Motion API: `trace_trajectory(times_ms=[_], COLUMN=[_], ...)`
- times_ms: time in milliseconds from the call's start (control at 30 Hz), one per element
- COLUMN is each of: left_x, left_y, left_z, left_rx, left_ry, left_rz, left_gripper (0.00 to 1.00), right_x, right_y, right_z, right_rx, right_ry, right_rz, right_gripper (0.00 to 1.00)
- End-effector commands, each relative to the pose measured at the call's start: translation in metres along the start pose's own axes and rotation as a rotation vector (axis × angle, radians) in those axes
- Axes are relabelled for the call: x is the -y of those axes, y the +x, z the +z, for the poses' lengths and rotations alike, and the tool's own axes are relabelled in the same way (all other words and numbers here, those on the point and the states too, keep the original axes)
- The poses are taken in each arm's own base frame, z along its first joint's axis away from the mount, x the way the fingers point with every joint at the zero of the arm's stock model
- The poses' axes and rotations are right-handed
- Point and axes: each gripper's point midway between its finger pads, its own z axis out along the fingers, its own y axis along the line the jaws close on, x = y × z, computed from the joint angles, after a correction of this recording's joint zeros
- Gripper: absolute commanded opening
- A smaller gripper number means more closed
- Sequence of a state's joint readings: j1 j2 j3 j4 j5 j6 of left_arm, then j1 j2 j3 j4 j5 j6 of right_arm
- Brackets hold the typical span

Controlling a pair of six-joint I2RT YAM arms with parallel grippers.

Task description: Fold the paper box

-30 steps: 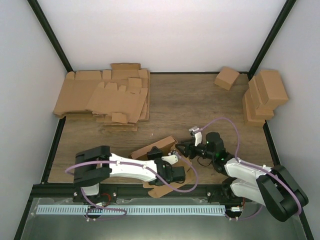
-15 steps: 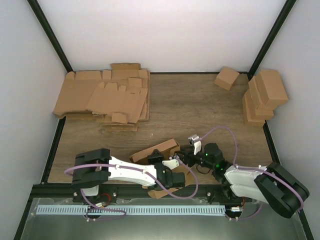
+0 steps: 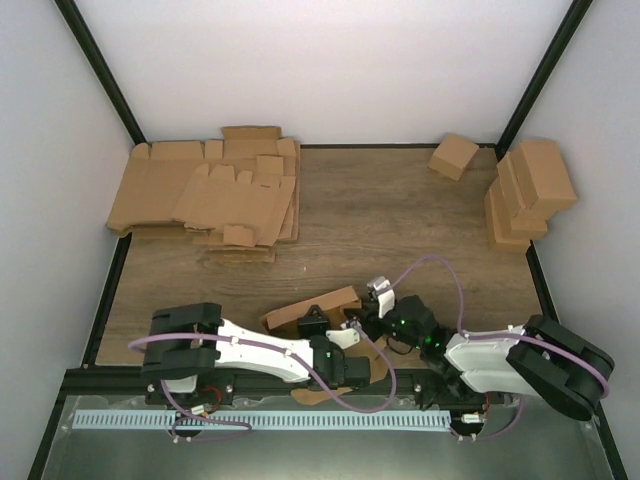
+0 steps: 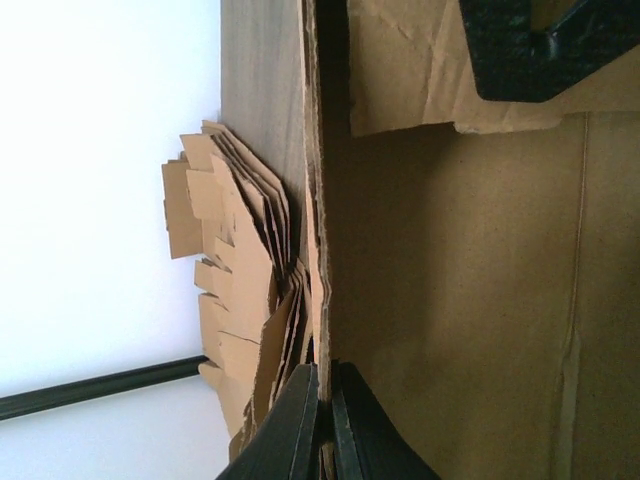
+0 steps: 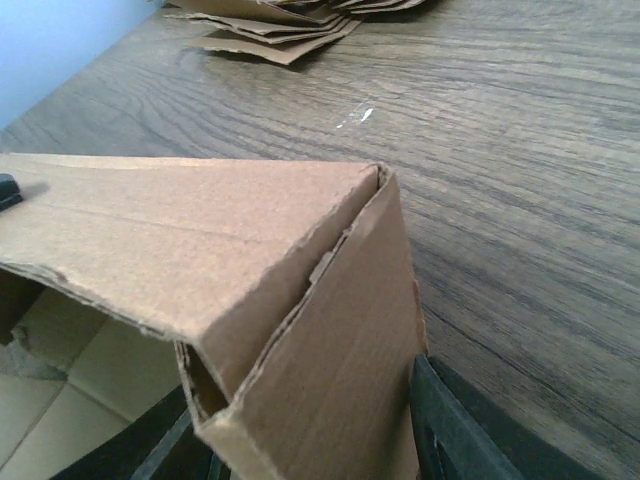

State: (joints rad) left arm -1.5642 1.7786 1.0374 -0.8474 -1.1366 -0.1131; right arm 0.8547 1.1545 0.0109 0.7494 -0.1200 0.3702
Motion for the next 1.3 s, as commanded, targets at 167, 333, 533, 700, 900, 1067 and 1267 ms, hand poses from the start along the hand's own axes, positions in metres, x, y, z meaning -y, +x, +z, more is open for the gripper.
trace_trajectory(times_ms=[167, 333, 533, 700, 900, 1067, 1267], left_x=[0.007, 0.001, -0.030, -0.094, -0.133, -0.111, -0.086], left_y=[-0.011, -0.030, -0.062, -0.054, -0.026, -0.026, -0.026], left_z=[-0.009, -0.028, -0.068, -0.036, 0.018, 0.047, 0.063], left_rx=[0.027, 0.076, 0.233, 0.267, 0.261, 0.233, 0.194], left_ry=[0.013, 0.176, 0.525, 0.761, 0.905, 1.051, 1.152], left_rz=[-0.035, -0.191, -0.476, -0.836, -1.127, -1.198, -1.228], left_gripper=[0.10, 0.44, 0.76, 0.82, 0.85, 0.71, 0.62], right_x=[0.019, 0.026, 0.015, 0.000, -0.007, -0.013, -0.015], right_y=[-0.004, -0.017, -0.048, -0.065, -0.067, -0.069, -0.063], right_z=[-0.001, -0.002, -0.007, 0.014, 0.040, 0.054, 0.068], right_rx=[0.068, 0.121, 0.264, 0.294, 0.292, 0.291, 0.259], right_ry=[0.212, 0.265, 0.242, 0.203, 0.182, 0.154, 0.133], right_rz=[-0.052, -0.064, -0.194, -0.285, -0.368, -0.400, -0.409], right_gripper=[0.30, 0.16, 0.08, 0.08, 0.07, 0.11, 0.15])
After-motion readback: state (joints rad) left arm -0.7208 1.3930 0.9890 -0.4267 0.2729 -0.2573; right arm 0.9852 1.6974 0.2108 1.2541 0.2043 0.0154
